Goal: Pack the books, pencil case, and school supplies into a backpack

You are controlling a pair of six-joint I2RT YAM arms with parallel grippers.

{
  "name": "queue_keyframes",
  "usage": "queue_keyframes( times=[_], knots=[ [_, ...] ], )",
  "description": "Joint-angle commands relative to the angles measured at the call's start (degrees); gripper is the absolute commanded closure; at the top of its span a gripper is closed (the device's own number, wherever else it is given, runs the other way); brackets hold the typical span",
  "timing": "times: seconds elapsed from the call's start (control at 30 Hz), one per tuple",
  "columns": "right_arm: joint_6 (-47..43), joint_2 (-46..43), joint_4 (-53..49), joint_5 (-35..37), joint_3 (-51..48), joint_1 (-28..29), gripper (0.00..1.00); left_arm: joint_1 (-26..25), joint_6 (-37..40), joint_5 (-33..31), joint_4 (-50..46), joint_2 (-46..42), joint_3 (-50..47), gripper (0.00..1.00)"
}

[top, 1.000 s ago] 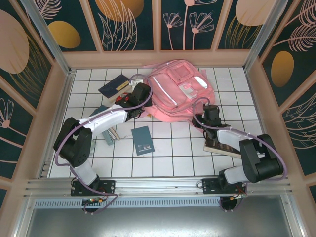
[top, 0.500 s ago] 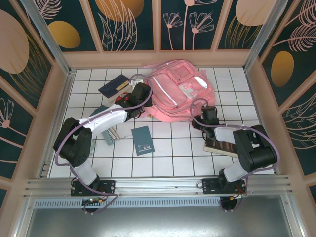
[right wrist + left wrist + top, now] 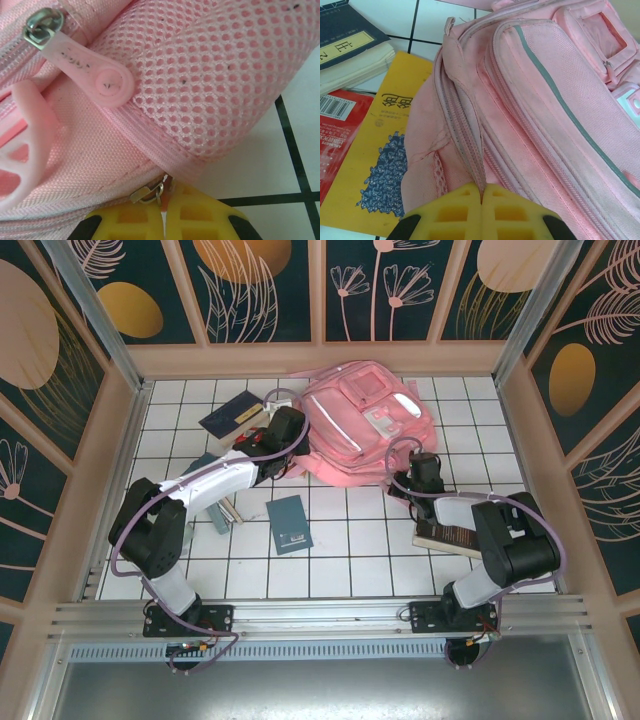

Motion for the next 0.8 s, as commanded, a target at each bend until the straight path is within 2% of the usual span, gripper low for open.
queue_keyframes(
  times=[0.0,0.03,0.2,0.27,0.3,0.37,0.53,0.77],
  knots=[
    [0.8,-3.1,0.4,1.7,0.1,-0.3,0.97,0.1,-0.5,-0.9,1.7,-0.9,2.7,1.00],
    [1.0,-3.8,-0.7,1.8,0.0,-0.2,1.00,0.1,-0.5,-0.9,1.7,-0.9,2.6,1.00],
    [1.5,-7.3,-6.9,5.9,-0.1,-0.3,1.00,0.1,-1.6,-2.6,0.7,-1.3,2.4,1.00],
    [3.1,-8.7,-10.2,9.1,-0.1,-0.4,0.71,0.1,-2.1,-3.5,0.1,-1.7,2.3,1.00],
    [3.5,-9.6,-11.1,9.9,-0.3,-0.3,0.68,0.1,-2.2,-3.8,0.0,-1.7,2.2,1.00],
    [2.5,-12.1,-9.1,7.2,-2.2,-0.3,0.64,0.1,-2.5,-3.7,0.0,-1.6,2.2,1.00],
    [2.6,-17.5,3.7,-2.1,-9.9,-0.4,0.64,0.1,-3.3,-2.9,0.1,-0.8,2.7,1.00],
    [2.8,-16.0,10.8,-3.1,-11.9,-0.3,0.70,0.1,-3.3,-2.5,-1.0,-1.4,4.6,1.00]
  ],
)
